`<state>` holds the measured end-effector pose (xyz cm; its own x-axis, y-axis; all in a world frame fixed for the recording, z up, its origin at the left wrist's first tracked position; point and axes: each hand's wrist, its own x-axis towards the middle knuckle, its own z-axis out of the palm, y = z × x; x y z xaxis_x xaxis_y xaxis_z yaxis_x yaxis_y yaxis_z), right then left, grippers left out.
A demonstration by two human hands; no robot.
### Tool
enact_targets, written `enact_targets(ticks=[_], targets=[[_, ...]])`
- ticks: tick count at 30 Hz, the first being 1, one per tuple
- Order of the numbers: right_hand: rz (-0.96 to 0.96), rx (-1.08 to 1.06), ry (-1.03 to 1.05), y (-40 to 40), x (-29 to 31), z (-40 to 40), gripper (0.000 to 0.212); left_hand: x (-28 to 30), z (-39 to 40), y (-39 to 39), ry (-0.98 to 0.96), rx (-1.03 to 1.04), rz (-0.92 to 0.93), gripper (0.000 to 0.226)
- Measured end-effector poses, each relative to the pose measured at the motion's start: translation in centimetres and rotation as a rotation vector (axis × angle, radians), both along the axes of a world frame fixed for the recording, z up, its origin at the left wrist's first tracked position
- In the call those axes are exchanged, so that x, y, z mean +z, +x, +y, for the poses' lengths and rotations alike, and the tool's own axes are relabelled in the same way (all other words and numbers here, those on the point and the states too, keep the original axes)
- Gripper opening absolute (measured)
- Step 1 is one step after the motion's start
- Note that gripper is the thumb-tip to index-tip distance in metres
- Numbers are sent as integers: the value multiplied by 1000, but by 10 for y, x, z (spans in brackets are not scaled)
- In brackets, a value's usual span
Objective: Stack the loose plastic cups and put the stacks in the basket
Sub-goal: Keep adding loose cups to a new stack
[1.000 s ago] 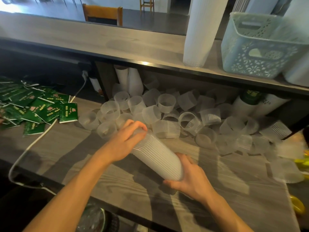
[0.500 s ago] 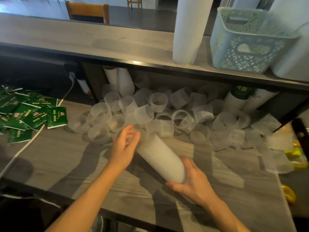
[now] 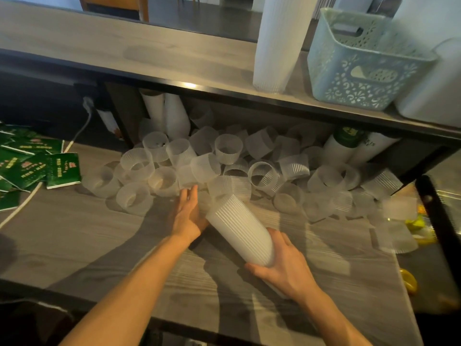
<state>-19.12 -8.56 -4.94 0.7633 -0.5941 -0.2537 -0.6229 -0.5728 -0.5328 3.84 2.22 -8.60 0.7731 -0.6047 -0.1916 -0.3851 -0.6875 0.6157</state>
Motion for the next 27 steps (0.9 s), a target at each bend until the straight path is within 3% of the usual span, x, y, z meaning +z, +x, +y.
enact_targets(ticks=[5, 9, 13, 17, 23, 27], targets=[[-4, -18, -17, -1, 3, -4, 96, 14, 6, 15, -73, 82, 0, 59], [-14, -15, -12, -2, 3, -6, 96, 40, 24, 24, -376, 214, 255, 51], [-40, 13, -4, 4, 3, -3, 97, 75, 29, 13, -548, 117, 304, 35], [-84, 57, 19, 13, 5, 2, 93, 87, 29, -6, -547, 19, 333, 41], [-95, 71, 31, 3, -3, 5, 89, 82, 35, -19, -447, 24, 268, 71], [-95, 71, 27, -6, -9, 8, 91, 80, 38, -27, -352, -23, 157, 55]])
